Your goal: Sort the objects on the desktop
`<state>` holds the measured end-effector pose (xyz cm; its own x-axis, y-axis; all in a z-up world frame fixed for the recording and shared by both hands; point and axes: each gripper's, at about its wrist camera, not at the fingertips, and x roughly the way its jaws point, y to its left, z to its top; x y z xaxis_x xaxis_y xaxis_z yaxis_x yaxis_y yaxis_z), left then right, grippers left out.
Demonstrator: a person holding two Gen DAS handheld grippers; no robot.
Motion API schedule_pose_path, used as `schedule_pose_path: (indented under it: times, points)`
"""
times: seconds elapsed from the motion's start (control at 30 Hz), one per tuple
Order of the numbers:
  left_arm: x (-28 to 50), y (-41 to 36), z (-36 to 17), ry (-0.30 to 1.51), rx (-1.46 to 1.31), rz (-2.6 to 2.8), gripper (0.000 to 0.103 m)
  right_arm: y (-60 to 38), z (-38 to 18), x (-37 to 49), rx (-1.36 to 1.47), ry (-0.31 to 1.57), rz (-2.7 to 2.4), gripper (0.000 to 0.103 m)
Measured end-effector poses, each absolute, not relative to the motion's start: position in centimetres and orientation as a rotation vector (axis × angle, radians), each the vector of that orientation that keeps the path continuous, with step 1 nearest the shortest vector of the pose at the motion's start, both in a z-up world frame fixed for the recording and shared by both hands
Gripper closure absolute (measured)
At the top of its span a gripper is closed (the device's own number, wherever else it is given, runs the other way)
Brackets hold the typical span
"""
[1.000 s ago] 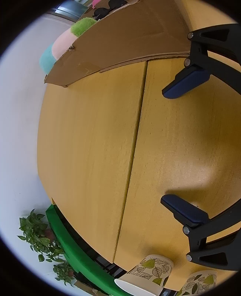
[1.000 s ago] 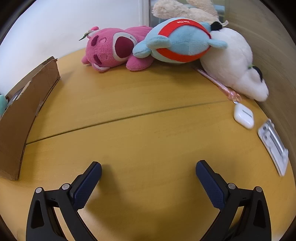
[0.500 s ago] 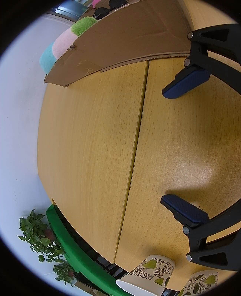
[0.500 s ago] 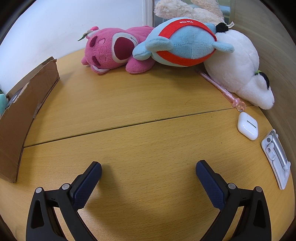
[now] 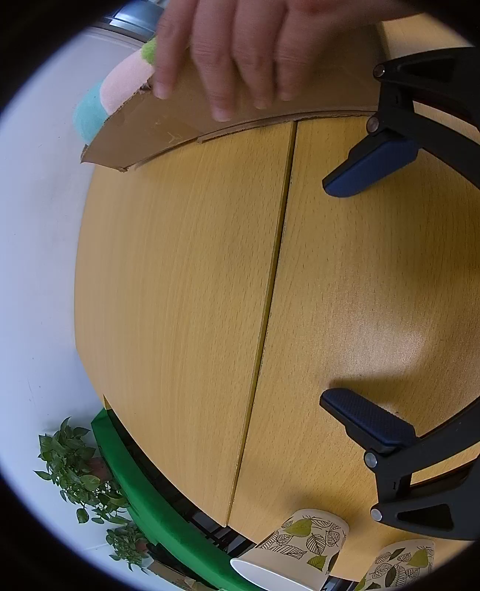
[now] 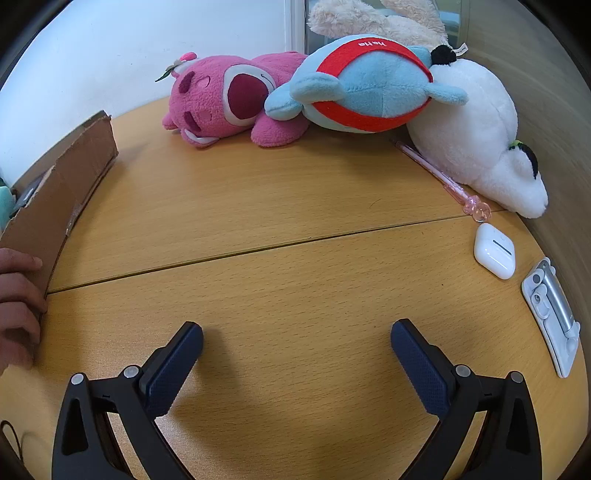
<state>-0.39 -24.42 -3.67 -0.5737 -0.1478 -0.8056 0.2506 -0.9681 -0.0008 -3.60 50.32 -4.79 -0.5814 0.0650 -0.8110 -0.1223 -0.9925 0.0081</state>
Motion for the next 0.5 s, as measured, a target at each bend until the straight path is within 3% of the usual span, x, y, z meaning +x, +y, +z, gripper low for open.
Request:
schedule_pose_path:
  times: [0.5]
  points:
    - [-0.59,-24.72,-3.94,0.171,1.313,-2.599,0.0,50.29,-4.84,-3.62,-1.381,0.097,2.701,0.0]
